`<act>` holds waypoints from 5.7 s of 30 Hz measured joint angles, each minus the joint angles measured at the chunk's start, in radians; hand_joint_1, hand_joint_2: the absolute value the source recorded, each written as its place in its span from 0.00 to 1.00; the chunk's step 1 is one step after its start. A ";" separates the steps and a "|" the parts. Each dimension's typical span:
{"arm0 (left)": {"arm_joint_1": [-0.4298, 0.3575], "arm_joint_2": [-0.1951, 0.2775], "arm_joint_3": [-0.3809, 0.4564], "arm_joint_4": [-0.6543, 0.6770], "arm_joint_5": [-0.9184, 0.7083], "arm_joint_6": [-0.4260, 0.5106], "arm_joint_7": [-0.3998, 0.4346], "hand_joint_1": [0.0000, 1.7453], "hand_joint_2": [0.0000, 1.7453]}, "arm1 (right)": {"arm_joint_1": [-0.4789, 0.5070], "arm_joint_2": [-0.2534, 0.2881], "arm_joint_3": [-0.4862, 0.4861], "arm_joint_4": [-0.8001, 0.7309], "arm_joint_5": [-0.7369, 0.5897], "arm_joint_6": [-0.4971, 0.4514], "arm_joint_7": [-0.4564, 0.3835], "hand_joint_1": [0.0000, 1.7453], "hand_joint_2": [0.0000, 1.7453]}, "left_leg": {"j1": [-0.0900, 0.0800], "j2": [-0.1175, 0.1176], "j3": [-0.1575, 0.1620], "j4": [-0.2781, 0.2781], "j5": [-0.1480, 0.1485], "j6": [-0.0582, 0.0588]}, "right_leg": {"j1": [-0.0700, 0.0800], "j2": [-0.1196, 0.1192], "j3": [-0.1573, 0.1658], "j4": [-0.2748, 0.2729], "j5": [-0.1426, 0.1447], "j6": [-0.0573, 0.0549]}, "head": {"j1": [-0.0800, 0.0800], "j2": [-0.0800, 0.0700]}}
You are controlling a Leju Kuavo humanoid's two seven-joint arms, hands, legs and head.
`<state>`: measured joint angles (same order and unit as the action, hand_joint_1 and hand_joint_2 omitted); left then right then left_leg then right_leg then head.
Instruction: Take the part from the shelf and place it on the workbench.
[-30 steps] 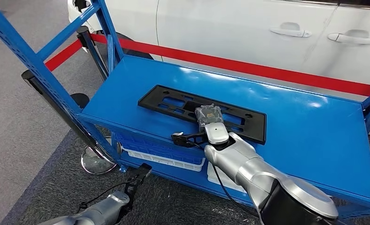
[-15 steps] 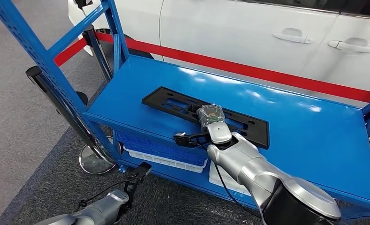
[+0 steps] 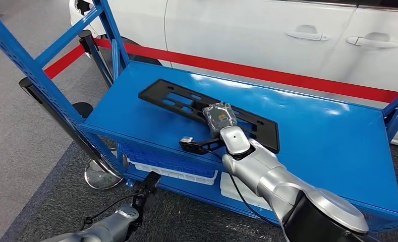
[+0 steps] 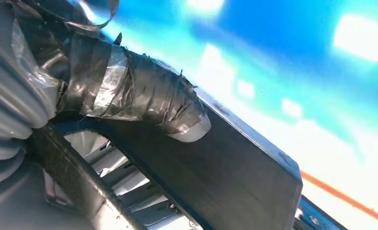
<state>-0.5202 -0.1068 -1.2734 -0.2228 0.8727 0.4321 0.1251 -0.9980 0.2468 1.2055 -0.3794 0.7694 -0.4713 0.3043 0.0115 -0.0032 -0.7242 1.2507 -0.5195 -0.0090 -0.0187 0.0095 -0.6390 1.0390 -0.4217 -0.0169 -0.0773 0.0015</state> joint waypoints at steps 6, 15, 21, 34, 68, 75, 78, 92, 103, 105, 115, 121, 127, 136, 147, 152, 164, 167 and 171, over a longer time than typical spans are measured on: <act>0.030 0.005 0.002 0.000 0.088 0.065 -0.075 0.00 1.00 | 0.064 -0.103 -0.109 -0.373 -0.178 -0.083 -0.097 1.00 1.00 | -0.008 -0.003 0.107 -0.225 0.078 0.020 | 0.008 0.001 0.003 -0.006 -0.001 0.018 | 0.001 0.000; 0.081 0.045 0.102 0.002 0.309 0.032 -0.186 0.00 1.00 | 0.389 -0.180 -0.337 -0.911 -1.328 0.185 -0.680 1.00 1.00 | 0.001 -0.009 0.111 -0.229 0.088 0.042 | 0.007 -0.004 -0.082 0.227 -0.114 0.037 | 0.006 0.000; 0.086 0.065 0.137 0.003 0.280 0.048 -0.152 0.00 1.00 | 0.512 -0.219 -0.394 -1.174 -1.228 0.191 -0.753 1.00 1.00 | -0.007 -0.008 0.088 -0.208 0.090 0.022 | 0.012 0.001 0.015 0.015 -0.025 0.015 | 0.005 0.000; 0.079 0.085 0.153 0.003 0.272 0.047 -0.139 0.00 1.00 | 0.560 -0.240 -0.398 -1.344 -1.207 0.228 -0.732 1.00 1.00 | -0.015 -0.002 0.229 -0.229 -0.041 0.023 | 0.012 -0.006 -0.087 0.000 0.088 -0.003 | -0.002 0.000; 0.080 0.115 0.169 0.003 0.286 0.005 -0.122 0.00 1.00 | 0.533 -0.267 -0.398 -1.360 -1.206 0.254 -0.665 1.00 1.00 | -0.021 0.006 0.218 -0.256 0.007 0.044 | 0.011 -0.013 -0.078 -0.004 0.088 0.018 | -0.008 0.000; 0.083 0.116 0.170 0.003 0.286 0.004 -0.120 0.00 1.00 | 0.533 -0.272 -0.398 -1.358 -1.207 0.255 -0.664 1.00 1.00 | -0.010 0.015 0.114 -0.266 0.110 0.054 | 0.002 -0.009 -0.116 0.287 -0.091 0.043 | 0.003 0.000; 0.083 0.116 0.170 0.003 0.286 0.004 -0.120 0.00 1.00 | 0.531 -0.273 -0.398 -1.357 -1.207 0.256 -0.664 1.00 1.00 | -0.006 0.014 0.060 -0.236 0.132 0.038 | -0.007 -0.010 0.019 0.149 -0.052 0.051 | 0.003 0.000; 0.096 0.128 0.173 0.003 0.292 0.006 -0.101 0.00 1.00 | 0.528 -0.273 -0.398 -1.346 -1.201 0.271 -0.665 1.00 1.00 | 0.000 0.018 0.029 0.009 0.060 -0.005 | 0.001 -0.037 -0.017 0.006 0.004 -0.002 | -0.009 0.000; 0.090 0.133 0.177 0.003 0.283 0.002 -0.067 0.00 1.00 | 0.516 -0.274 -0.397 -1.338 -1.192 0.299 -0.657 1.00 1.00 | -0.013 0.002 0.171 -0.253 0.056 0.055 | 0.006 -0.019 -0.113 0.228 -0.105 0.041 | -0.001 0.000; 0.092 0.134 0.177 0.003 0.282 0.002 -0.064 0.00 1.00 | 0.516 -0.274 -0.397 -1.334 -1.192 0.303 -0.655 1.00 1.00 | -0.014 -0.019 0.158 -0.245 0.060 0.056 | 0.007 -0.014 -0.123 0.274 -0.109 0.040 | -0.001 0.000; 0.095 0.139 0.177 0.004 0.279 0.012 -0.058 0.00 1.00 | 0.508 -0.274 -0.397 -1.327 -1.203 0.321 -0.653 1.00 1.00 | -0.009 -0.055 0.093 -0.176 0.038 0.013 | -0.004 0.012 0.024 -0.003 -0.016 0.007 | -0.003 0.000; 0.096 0.141 0.177 0.004 0.279 0.012 -0.058 0.00 1.00 | 0.508 -0.273 -0.397 -1.323 -1.204 0.321 -0.653 1.00 1.00 | 0.008 0.001 -0.009 0.016 -0.009 -0.017 | -0.010 -0.048 0.027 -0.004 -0.019 0.007 | -0.008 0.000; 0.089 0.144 0.177 0.004 0.276 0.024 -0.061 0.00 1.00 | 0.503 -0.273 -0.397 -1.321 -1.204 0.328 -0.652 1.00 1.00 | -0.005 0.040 0.101 -0.222 0.085 0.006 | -0.001 -0.096 0.034 -0.005 -0.024 0.035 | -0.007 0.000; 0.089 0.144 0.177 0.004 0.265 0.030 -0.058 0.00 1.00 | 0.499 -0.278 -0.392 -1.318 -1.197 0.345 -0.648 1.00 1.00 | -0.008 -0.049 0.097 -0.224 0.096 0.042 | 0.005 -0.013 -0.083 0.248 -0.126 0.035 | 0.000 0.000; 0.087 0.143 0.177 0.005 0.263 0.027 -0.053 0.00 1.00 | 0.490 -0.282 -0.386 -1.313 -1.195 0.367 -0.647 1.00 1.00 | 0.004 -0.034 0.014 -0.105 0.038 -0.010 | -0.003 0.012 0.029 0.001 -0.024 -0.001 | -0.011 0.000; 0.087 0.146 0.177 0.005 0.267 0.027 -0.049 0.00 1.00 | 0.496 -0.283 -0.386 -1.310 -1.204 0.374 -0.648 1.00 1.00 | 0.005 0.002 -0.022 -0.035 0.045 -0.010 | 0.005 -0.046 0.033 0.001 -0.031 -0.006 | -0.014 0.000; 0.080 0.153 0.177 0.005 0.262 0.023 -0.027 0.00 1.00 | 0.474 -0.291 -0.365 -1.306 -0.965 0.316 -0.584 1.00 1.00 | -0.011 -0.014 0.109 -0.275 0.130 0.050 | 0.010 -0.019 -0.053 0.216 -0.153 0.031 | 0.000 0.000; 0.084 0.153 0.177 0.005 0.259 0.019 -0.019 0.00 1.00 | 0.466 -0.301 -0.324 -1.300 -0.771 0.282 -0.527 1.00 1.00 | -0.004 -0.051 0.106 -0.261 0.123 0.045 | -0.002 -0.012 -0.067 0.223 -0.116 0.042 | 0.000 0.000; 0.083 0.154 0.177 0.005 0.257 0.018 -0.013 0.00 1.00 | 0.443 -0.304 -0.274 -1.299 -0.587 0.261 -0.462 1.00 1.00 | 0.010 -0.098 0.080 -0.211 0.101 0.014 | -0.019 0.046 0.018 0.036 -0.040 0.053 | 0.003 0.000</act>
<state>-0.4376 0.0467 -1.0964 -0.2175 1.1294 0.4498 0.1122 -0.5550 -0.0575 0.9311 -1.6780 0.1820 -0.2104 -0.1580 0.0213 -0.1013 -0.6442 1.0395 -0.4189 0.0054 -0.0373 0.0556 -0.6213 1.0746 -0.4620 0.0361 -0.0747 0.0015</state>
